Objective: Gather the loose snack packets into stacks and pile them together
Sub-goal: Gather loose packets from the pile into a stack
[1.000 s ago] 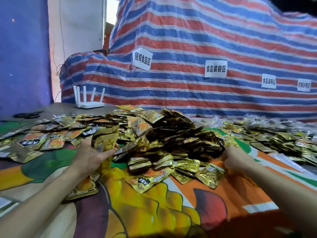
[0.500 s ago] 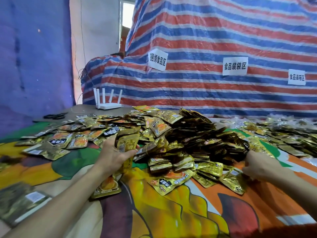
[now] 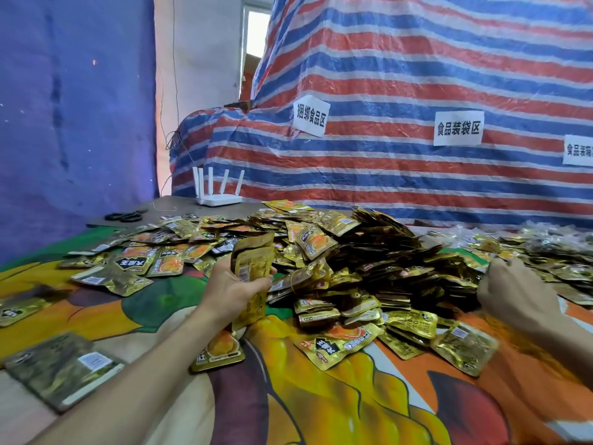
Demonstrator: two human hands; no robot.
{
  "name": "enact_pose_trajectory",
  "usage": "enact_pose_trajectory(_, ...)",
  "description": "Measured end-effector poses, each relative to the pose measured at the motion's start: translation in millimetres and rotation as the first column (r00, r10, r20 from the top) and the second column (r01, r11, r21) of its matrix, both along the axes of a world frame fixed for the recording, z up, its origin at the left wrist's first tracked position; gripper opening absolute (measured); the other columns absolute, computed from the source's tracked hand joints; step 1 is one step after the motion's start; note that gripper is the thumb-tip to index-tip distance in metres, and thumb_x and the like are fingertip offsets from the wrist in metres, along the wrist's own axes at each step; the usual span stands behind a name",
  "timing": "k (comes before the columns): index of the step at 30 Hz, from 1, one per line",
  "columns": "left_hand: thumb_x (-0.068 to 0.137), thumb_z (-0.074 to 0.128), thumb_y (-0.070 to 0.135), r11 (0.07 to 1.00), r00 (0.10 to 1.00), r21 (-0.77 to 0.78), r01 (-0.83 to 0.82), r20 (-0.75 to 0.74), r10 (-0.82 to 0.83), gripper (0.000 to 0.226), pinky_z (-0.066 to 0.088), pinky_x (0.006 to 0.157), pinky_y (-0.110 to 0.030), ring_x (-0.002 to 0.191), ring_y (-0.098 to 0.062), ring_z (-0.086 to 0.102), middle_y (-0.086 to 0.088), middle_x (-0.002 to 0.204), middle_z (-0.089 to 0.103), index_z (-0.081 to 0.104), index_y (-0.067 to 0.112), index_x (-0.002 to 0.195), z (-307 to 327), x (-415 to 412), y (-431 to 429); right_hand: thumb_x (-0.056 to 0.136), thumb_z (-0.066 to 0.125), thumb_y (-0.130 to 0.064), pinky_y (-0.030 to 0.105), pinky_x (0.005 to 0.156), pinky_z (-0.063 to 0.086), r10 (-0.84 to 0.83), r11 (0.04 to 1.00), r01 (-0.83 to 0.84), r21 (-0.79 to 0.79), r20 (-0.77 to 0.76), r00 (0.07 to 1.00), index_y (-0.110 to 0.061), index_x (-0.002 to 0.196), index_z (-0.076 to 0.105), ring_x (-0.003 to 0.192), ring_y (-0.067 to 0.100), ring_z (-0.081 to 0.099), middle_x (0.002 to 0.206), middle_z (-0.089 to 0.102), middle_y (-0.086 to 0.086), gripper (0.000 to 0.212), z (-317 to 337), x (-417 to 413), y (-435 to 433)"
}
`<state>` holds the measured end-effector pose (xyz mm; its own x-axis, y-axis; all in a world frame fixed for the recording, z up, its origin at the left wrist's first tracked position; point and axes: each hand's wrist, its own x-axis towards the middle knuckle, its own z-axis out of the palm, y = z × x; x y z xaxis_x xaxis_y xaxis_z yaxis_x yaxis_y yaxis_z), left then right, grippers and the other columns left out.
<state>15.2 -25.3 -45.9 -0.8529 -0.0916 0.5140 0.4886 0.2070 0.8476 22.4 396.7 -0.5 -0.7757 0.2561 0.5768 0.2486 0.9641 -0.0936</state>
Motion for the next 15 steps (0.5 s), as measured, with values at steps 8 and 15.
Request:
enact_pose_trajectory(8,0.063,0.081,-0.007,0.905,0.977,0.419,0.065,0.156,-0.143,0.035,0.058,0.083,-0.061,0.090,-0.036,0.074,-0.016,0.100,0.077,0.079,0.008,0.095,7.2,-0.1,-4.7,0.102,0.057,-0.020,0.024,0.064,0.050,0.638,0.635,-0.639,-0.433,-0.172,0.750,-0.019,0.098,0.063,0.079,0.012,0.062,0.091,0.065,-0.001,0.007,19.5,-3.7,-134.9)
enact_pose_trajectory(15,0.062,0.080,-0.002,0.838,0.867,0.476,0.268,0.261,-0.425,0.062,0.055,0.090,-0.053,0.094,-0.037,0.071,-0.026,0.115,0.070,0.067,-0.002,0.123,9.2,5.8,-8.9,0.101,0.061,-0.023,0.006,0.053,0.042,0.788,0.281,-0.724,-0.630,-0.279,0.548,-0.019,0.086,0.069,0.063,-0.009,0.059,0.081,0.065,-0.007,0.017,-0.8,-26.4,-256.4)
